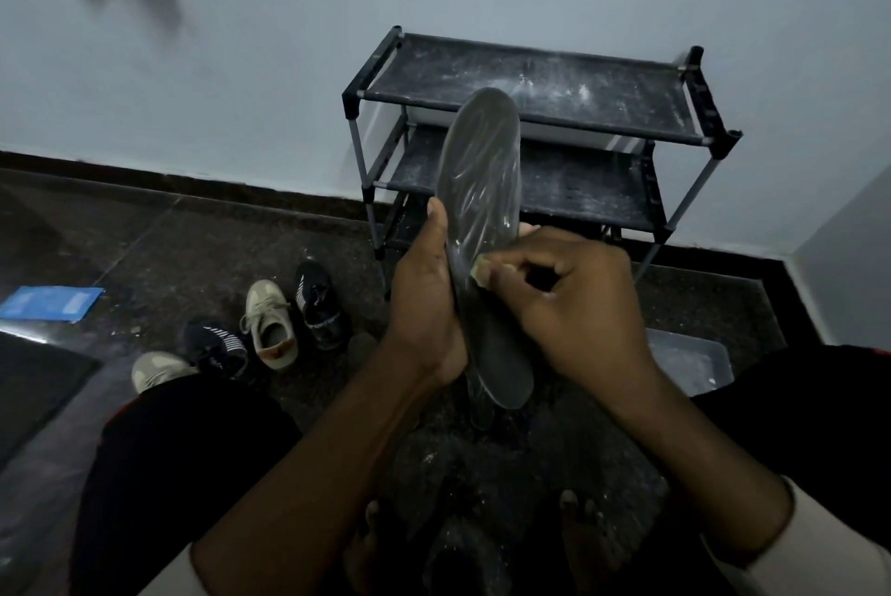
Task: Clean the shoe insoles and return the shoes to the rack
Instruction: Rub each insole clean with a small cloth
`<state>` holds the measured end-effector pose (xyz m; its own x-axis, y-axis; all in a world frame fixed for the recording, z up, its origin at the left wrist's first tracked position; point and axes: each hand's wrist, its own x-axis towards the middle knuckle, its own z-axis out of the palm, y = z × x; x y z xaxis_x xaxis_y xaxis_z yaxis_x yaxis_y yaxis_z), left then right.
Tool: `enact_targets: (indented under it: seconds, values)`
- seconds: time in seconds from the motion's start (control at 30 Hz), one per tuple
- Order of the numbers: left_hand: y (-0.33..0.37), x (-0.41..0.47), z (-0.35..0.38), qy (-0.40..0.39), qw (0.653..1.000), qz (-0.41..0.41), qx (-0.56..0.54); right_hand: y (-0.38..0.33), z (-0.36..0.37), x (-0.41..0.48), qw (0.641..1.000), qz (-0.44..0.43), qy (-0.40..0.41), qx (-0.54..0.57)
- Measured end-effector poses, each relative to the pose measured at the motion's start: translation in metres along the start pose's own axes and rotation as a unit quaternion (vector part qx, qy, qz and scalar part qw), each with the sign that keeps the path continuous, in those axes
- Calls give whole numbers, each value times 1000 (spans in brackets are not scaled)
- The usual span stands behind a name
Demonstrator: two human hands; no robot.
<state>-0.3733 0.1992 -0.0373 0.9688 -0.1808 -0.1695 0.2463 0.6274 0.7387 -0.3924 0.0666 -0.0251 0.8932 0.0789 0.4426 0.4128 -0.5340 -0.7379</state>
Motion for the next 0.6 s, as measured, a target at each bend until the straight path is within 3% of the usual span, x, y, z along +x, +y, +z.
enact_targets:
  seconds: [0.1,0.23,0.4,0.53,0.6]
  values:
    - [4,0,-1,1,1000,-5,15,-2,2,-9,999,-11,-39,13]
    - [-2,-1,0,-4,1000,-7,-2,3,-2,1,1000,-12,13,11]
    - [1,1,-3,4,1000,-1,23,-4,2,-10,996,-18,-74,46]
    - [-4,-3,2,0,1000,-7,4,4,-3,3,999,-4,-15,43]
    - [-6,-3,2,5,1000,-5,5,-1,-1,2,998,-13,-30,56]
